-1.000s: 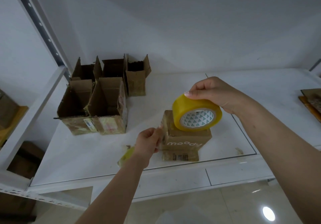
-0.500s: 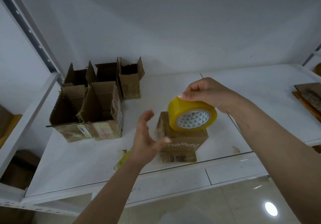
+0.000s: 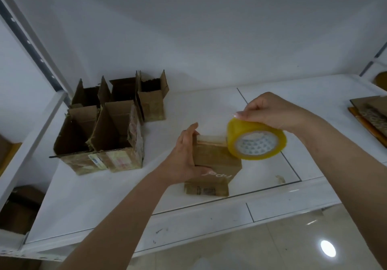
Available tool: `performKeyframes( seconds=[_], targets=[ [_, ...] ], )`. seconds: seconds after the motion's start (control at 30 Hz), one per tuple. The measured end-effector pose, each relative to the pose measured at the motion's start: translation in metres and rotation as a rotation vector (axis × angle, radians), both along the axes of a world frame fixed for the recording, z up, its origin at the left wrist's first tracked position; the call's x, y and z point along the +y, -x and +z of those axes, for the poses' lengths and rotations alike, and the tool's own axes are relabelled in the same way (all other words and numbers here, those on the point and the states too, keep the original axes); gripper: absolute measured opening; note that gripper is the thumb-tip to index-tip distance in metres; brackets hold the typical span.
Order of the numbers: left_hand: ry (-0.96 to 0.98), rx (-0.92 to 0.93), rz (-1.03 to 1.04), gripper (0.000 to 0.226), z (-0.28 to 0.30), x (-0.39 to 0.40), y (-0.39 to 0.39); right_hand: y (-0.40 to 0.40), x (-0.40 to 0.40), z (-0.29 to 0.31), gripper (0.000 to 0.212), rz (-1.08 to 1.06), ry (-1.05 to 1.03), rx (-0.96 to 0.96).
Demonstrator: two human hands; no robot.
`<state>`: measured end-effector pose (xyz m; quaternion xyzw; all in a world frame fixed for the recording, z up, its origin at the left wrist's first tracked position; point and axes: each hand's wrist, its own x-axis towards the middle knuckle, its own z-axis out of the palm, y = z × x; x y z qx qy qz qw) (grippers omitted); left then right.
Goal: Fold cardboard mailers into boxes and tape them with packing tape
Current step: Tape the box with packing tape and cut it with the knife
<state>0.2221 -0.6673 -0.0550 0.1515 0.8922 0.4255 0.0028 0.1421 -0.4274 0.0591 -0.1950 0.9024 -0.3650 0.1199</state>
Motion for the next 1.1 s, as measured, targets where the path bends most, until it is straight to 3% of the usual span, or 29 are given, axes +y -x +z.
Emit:
performKeyframes(
  seconds=[0.07, 0.13, 0.33, 0.47, 0.6, 0.7, 0.8, 0.9, 0.97, 1.1],
  targets=[
    [-0.020, 0.003, -0.028, 0.120, 0.000, -0.003, 0.000, 0.002, 0.014, -0.004, 0.061, -0.024, -0.328, 0.063],
    [-0.026, 0.013, -0.045, 0.118, -0.002, -0.004, 0.000, 0.001, 0.021, -0.021, 0.068, -0.058, -0.485, 0.030],
    [-0.010, 0.017, -0.077, 0.121, -0.007, -0.013, -0.002, -0.017, 0.019, -0.087, 0.072, -0.098, -0.292, -0.185],
    [0.043, 0.011, -0.078, 0.114, -0.003, -0.014, 0.000, -0.025, 0.017, -0.103, 0.070, -0.182, -0.178, -0.194],
    [0.636, 0.140, -0.003, 0.123, 0.006, -0.018, 0.009, -0.028, 0.007, -0.102, 0.062, -0.224, -0.176, -0.162],
    [0.699, 0.171, -0.036, 0.119, 0.006, 0.004, 0.007, -0.032, 0.001, -0.100, 0.062, -0.219, -0.140, -0.178],
    [0.706, -0.013, -0.072, 0.110, 0.002, 0.013, 0.010, -0.035, 0.005, -0.097, 0.042, -0.198, -0.060, -0.220],
    [0.700, 0.015, -0.077, 0.104, 0.002, 0.004, 0.014, -0.035, 0.011, -0.095, 0.020, -0.179, 0.027, -0.304],
    [0.694, 0.067, -0.084, 0.100, 0.001, 0.001, 0.017, -0.034, 0.010, -0.094, 0.019, -0.166, -0.038, -0.299],
    [0.632, 0.027, -0.077, 0.097, 0.000, 0.001, 0.025, -0.026, 0.001, -0.095, 0.049, -0.130, -0.399, -0.267]
  ],
)
